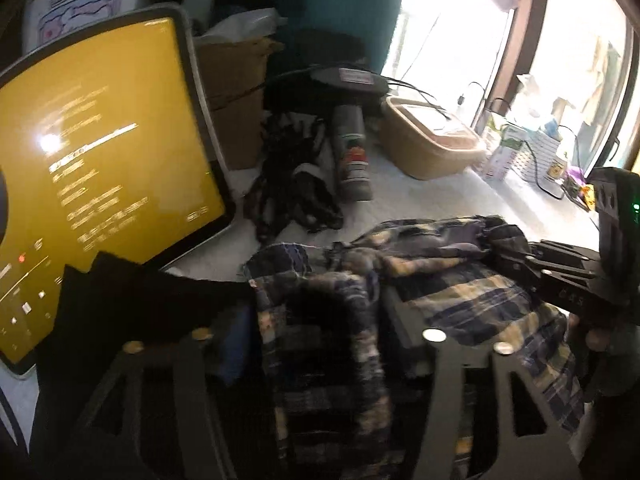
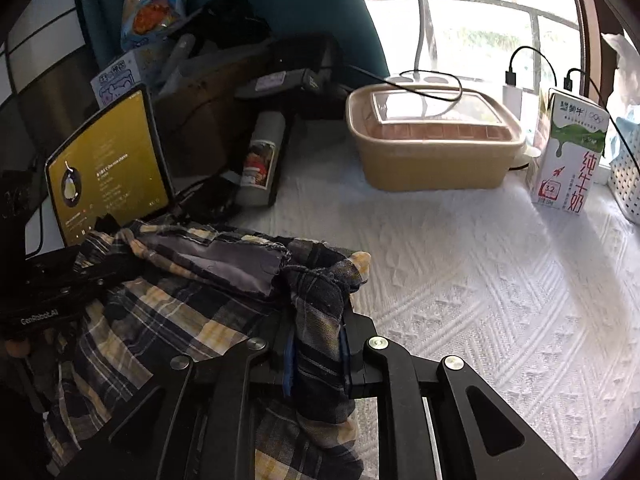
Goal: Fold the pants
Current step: 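Lower the pants onto the table and open both tools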
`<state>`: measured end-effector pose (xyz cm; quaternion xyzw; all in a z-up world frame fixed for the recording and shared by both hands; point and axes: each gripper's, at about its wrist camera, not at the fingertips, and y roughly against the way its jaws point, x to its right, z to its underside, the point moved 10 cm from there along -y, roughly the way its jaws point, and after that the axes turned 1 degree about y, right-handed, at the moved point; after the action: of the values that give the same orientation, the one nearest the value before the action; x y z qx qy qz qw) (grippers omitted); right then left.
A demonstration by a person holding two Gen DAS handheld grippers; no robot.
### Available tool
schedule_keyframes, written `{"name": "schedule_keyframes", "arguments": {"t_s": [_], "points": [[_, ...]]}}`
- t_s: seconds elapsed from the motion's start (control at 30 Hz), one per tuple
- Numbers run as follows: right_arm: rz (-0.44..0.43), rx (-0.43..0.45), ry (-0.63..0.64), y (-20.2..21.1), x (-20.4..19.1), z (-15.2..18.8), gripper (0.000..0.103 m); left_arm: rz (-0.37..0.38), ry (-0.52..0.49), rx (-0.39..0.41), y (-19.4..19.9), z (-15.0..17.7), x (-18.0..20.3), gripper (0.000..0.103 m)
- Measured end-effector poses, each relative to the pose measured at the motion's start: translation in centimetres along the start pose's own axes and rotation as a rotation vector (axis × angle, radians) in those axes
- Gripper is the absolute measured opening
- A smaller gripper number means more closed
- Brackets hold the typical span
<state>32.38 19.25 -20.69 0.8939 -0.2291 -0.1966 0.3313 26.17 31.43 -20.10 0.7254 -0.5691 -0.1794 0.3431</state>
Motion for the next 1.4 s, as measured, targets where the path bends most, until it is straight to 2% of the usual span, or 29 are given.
{"name": "schedule_keyframes", "arguments": {"t_s": [0.03,0.1,0.2,0.53,0.63,0.67,0.83,0.97,1.27,1.4], "points": [[0.014,0.001,0.006,0.0,0.1,0.0,0.026,-0.01,-0.006,-0.001,0.1,0.0,-0.1,0.065],[0.037,0.002,0.005,0.1,0.5,-0.1,0.04,-0.047,-0.039,0.005,0.8,0.1,-0.2,0.066],[0.068,0.01,0.002,0.8,1.2,-0.2,0.055,-0.118,-0.083,0.027,2.1,0.2,-0.7,0.066],[0.101,0.019,0.01,3.5,1.2,1.2,0.058,-0.153,-0.059,0.05,4.6,0.7,-1.8,0.069],[0.111,0.02,0.011,4.2,1.2,1.9,0.059,-0.151,-0.044,0.059,5.4,0.8,-1.7,0.079],[0.114,0.022,0.011,4.5,1.2,2.0,0.06,-0.151,-0.037,0.065,5.7,0.8,-1.7,0.082],[0.129,0.036,0.02,6.1,1.0,2.7,0.071,-0.124,0.03,0.124,8.1,0.8,-1.5,0.084],[0.156,0.053,0.034,8.0,0.8,3.2,0.072,-0.066,0.074,0.189,10.7,1.0,0.1,0.09],[0.21,0.098,0.061,13.1,0.6,4.7,0.073,-0.002,0.027,0.172,11.8,3.5,4.9,0.091],[0.247,0.126,0.068,15.6,0.7,5.3,0.073,0.038,0.005,0.2,12.8,3.9,7.5,0.091]]}}
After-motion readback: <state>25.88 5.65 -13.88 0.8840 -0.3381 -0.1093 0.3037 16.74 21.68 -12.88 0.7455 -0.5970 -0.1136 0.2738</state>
